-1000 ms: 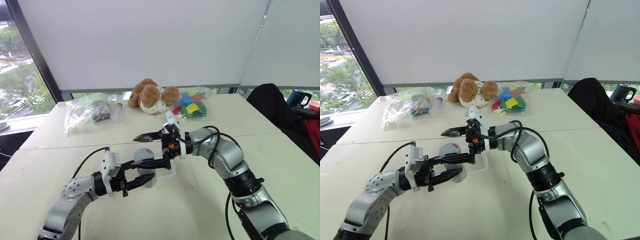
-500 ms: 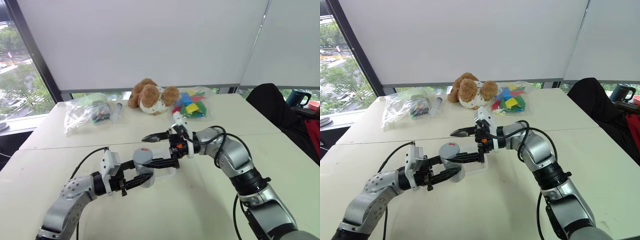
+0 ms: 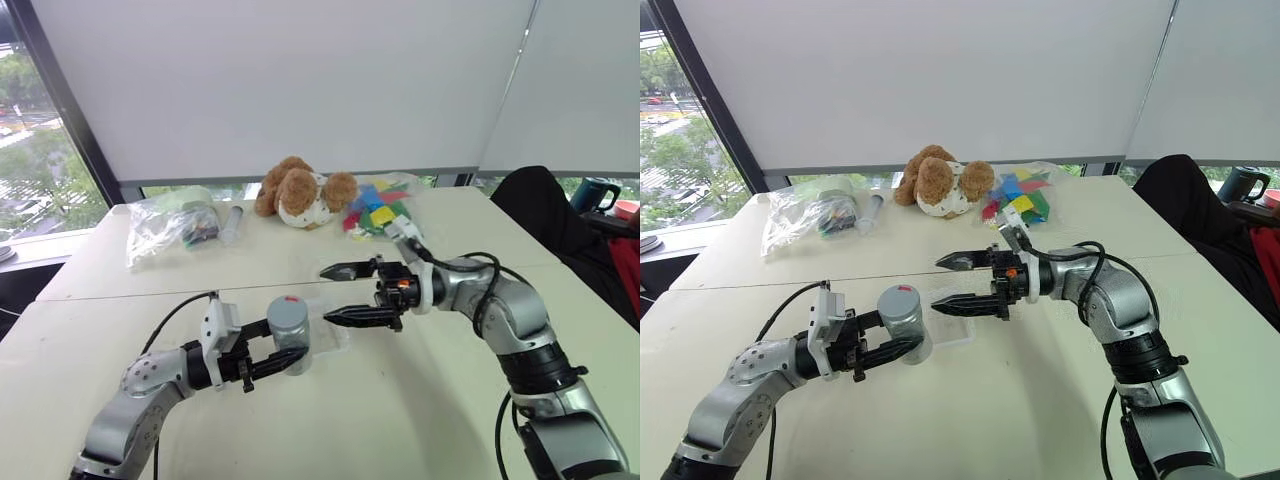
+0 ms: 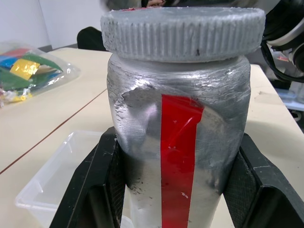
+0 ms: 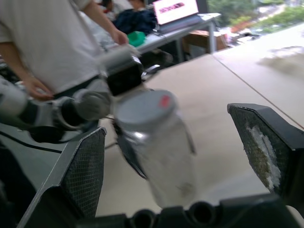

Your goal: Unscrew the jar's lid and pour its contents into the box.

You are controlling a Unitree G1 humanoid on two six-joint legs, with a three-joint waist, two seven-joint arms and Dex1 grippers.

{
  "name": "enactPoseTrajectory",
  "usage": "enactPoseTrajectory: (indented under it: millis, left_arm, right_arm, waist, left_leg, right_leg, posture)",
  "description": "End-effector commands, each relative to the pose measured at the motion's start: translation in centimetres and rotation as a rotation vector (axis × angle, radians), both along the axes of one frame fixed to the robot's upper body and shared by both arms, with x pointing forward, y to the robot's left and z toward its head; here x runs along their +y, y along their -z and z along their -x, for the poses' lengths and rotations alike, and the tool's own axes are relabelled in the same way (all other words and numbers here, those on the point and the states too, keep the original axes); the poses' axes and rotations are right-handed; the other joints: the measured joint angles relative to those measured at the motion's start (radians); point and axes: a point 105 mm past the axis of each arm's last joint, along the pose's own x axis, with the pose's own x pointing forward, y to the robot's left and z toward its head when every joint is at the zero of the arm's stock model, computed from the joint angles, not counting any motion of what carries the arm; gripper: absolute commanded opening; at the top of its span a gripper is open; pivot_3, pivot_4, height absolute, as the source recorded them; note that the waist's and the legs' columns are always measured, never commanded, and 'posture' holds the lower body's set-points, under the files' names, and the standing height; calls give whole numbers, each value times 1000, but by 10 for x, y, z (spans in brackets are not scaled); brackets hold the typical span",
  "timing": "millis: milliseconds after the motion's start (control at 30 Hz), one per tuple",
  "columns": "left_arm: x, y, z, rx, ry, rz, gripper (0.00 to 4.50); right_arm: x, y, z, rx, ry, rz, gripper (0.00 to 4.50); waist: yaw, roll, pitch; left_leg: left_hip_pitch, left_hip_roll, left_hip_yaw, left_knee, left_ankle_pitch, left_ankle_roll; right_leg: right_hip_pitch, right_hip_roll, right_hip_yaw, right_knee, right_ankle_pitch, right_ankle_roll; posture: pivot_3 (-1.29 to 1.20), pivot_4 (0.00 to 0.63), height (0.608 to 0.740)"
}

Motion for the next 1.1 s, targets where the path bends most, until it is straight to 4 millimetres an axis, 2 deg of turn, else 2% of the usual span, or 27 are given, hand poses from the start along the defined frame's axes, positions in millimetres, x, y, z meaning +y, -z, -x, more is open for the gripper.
enactPoseTrajectory:
  millis: [33,133,233,600,800,1100]
  left_arm:
    - [-6,-11,4,-47,33,6,2047]
    - [-7,-11,4,-47,37,4,2047]
    - [-7,-11,4,-47,38,3,2047]
    - [-7,-9,5,-41,34,1,2047]
    - [-8,-12,5,-43,32,3,2047]
    - [-10,-13,4,-41,28,9,2047]
  right_arm:
    - [25,-12,11,-66,-20,-8,4471]
    - [43,-6,7,-105,23,32,4471]
    - [52,-4,0,-134,54,43,4471]
    - [53,-4,-17,-147,108,37,4471]
    - [31,4,-31,-128,143,62,4471]
    - [-1,13,-39,-80,199,76,4471]
  waist:
    - [1,0,0]
    - [3,0,0]
    - [4,0,0]
    - [1,0,0]
    - [3,0,0]
    - [2,0,0]
  left_leg:
    - [0,0,0,0,0,0]
    - [0,0,0,0,0,0]
    - [0,0,0,0,0,0]
    - [0,0,0,0,0,0]
    - [0,0,0,0,0,0]
    - [0,0,1,0,0,0]
  right_leg:
    - [0,0,0,0,0,0]
    - [0,0,0,0,0,0]
    - [0,0,0,0,0,0]
    - [0,0,0,0,0,0]
    - [0,0,0,0,0,0]
    - [0,0,0,0,0,0]
  posture:
    - [0,150,740]
    - [0,150,740]
    - [0,150,740]
    - [0,150,740]
    - [0,150,740]
    - [0,150,740]
